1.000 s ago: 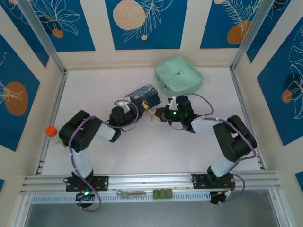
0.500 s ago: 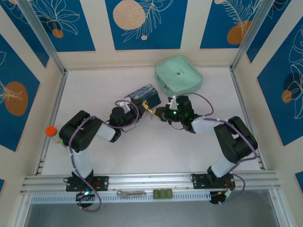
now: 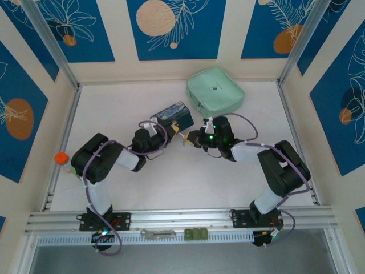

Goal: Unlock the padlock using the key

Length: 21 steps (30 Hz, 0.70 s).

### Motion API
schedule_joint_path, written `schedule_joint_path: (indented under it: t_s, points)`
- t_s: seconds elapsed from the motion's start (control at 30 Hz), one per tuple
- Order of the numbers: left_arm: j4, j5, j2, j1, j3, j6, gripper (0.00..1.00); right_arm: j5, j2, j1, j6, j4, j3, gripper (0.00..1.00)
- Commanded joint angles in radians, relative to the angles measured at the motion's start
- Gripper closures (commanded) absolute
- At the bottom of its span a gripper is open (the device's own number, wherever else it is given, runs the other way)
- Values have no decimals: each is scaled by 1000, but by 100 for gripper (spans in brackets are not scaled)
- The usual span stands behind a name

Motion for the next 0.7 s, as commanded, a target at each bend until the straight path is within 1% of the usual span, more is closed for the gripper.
schedule_joint_path:
  t_s: [0.0,0.3,0.47,0.53,0.67]
  points:
    - [63,2,-9,-18,-5,-6,100,4,10,-4,-18,11,9,100]
    - [59,1,-15,-22,-4,-6,100,1,54,-4,-9,37,42,100]
    - [60,4,-13,-25,-4,-8,100,-16,70,-6,1,99,52,100]
    - [62,0,-12,-25,-10,-9,100,-31,65,-6,5,114,47,100]
    - [65,-4,-6,-25,-9,-7,100,-26,26,-6,-13,74,21,100]
